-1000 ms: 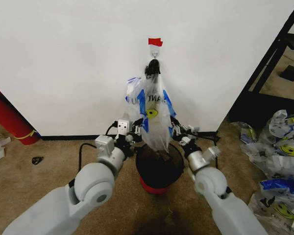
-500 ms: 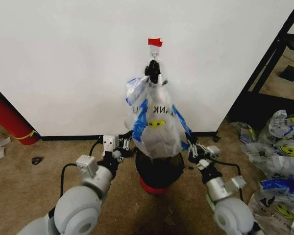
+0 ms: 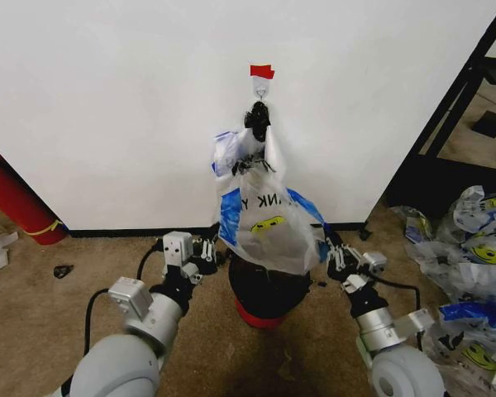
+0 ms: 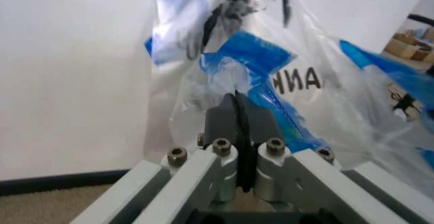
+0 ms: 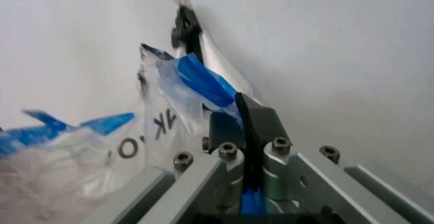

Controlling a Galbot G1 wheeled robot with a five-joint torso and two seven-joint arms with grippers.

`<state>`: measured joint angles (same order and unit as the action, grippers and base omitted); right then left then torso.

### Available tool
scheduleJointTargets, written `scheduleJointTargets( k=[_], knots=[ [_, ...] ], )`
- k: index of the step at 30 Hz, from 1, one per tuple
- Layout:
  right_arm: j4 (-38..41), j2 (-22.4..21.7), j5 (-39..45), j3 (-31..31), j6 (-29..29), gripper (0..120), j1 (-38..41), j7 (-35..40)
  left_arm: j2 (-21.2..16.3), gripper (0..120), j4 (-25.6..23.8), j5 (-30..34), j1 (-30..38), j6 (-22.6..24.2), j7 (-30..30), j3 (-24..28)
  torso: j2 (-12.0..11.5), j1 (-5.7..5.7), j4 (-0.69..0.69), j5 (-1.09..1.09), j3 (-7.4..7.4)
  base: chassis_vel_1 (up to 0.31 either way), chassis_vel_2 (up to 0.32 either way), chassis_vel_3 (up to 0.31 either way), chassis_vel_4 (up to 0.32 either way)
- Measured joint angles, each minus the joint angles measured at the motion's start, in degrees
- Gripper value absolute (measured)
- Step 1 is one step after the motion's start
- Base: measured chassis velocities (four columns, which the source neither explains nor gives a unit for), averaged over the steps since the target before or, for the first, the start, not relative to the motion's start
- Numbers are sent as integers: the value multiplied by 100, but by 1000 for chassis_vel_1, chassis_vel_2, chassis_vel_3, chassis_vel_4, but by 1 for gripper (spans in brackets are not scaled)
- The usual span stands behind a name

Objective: Pick up the garbage bag from the wall and place it over the trash bin.

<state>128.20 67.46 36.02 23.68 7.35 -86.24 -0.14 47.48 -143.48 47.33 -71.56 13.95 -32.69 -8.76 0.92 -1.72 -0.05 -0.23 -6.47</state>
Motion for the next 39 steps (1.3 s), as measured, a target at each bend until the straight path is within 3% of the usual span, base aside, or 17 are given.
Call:
scheduleJointTargets(
  k=[7, 16, 22, 31, 39],
  knots=[
    [845, -11, 762, 289, -545, 0, 32, 280, -145, 0, 0, 572, 264, 76, -10, -592, -1, 0, -1, -1, 0, 0, 0, 0, 0],
    [1210, -171, 1437, 483, -929, 0, -3, 421, -378, 0, 9, 945, 428, 141, 2, -1039, -1, 0, -1, 0, 0, 0, 0, 0, 0],
    [1492, -347, 2228, 694, -1348, 0, 123, 680, -755, 0, 14, 1294, 725, 207, -16, -1290, -1, 0, 0, 0, 0, 0, 0, 0, 0],
    [1534, -767, 2500, 998, -1489, 0, 126, 613, -1056, 0, 15, 1632, 1176, 213, 196, -1243, -1, 0, -1, 1, 0, 0, 0, 0, 0],
    [1530, -1046, 2812, 1137, -1718, 0, -297, 766, -1008, 0, 20, 1929, 876, 358, 74, -1340, -1, 0, 0, 0, 0, 0, 0, 0, 0]
  ],
)
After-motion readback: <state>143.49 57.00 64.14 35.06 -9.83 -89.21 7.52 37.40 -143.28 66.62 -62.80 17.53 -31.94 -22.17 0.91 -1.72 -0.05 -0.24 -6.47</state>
